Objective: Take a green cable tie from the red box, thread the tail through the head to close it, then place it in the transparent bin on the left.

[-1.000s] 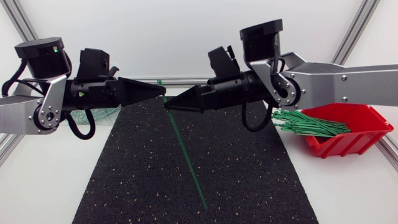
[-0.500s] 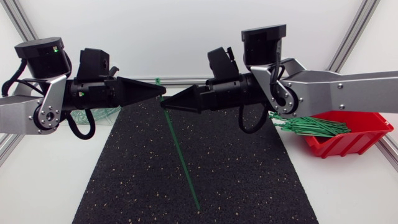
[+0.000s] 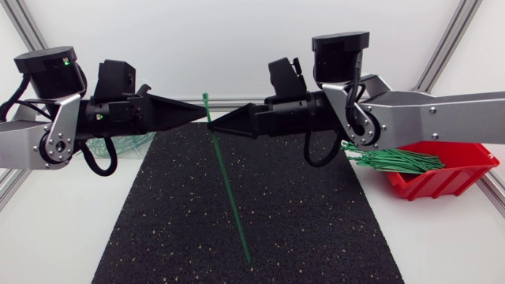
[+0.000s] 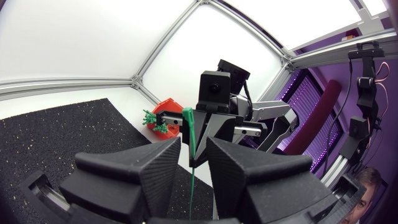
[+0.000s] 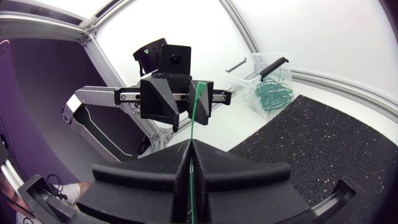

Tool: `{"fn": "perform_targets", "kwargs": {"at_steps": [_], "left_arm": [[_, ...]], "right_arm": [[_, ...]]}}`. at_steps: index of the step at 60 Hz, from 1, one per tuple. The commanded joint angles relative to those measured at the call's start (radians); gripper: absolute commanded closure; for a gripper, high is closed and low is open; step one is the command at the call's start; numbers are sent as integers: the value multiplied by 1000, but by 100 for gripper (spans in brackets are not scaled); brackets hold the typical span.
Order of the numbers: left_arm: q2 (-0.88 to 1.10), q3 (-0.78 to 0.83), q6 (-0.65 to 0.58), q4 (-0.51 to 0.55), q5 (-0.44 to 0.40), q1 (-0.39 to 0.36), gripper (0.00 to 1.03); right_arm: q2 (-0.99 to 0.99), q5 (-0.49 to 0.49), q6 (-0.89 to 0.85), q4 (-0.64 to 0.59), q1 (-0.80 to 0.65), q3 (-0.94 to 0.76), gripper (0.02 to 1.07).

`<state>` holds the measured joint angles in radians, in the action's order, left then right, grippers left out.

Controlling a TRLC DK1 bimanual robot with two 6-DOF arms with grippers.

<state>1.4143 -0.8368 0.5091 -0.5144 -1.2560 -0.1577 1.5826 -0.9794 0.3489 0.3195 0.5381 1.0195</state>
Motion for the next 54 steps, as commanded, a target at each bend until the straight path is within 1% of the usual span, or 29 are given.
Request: {"fn": "perform_targets", "kwargs": {"at_steps": [1, 22, 34, 44, 54], "left_arm": [[5, -22, 34, -16, -8, 12, 71], [38, -48, 65, -38, -6, 3, 72], [43, -54, 86, -47, -3, -5, 72], [48, -59, 155, -116, 4, -13, 74], [49, -58, 172, -128, 15, -22, 75]], "right_arm": [[-13, 2, 30, 15, -7, -7, 101], [16, 2, 65, 64, -7, 2, 101], [19, 5, 70, 69, -12, 1, 101], [22, 7, 96, 99, -13, -7, 101], [33, 7, 99, 99, -15, -6, 101]]}}
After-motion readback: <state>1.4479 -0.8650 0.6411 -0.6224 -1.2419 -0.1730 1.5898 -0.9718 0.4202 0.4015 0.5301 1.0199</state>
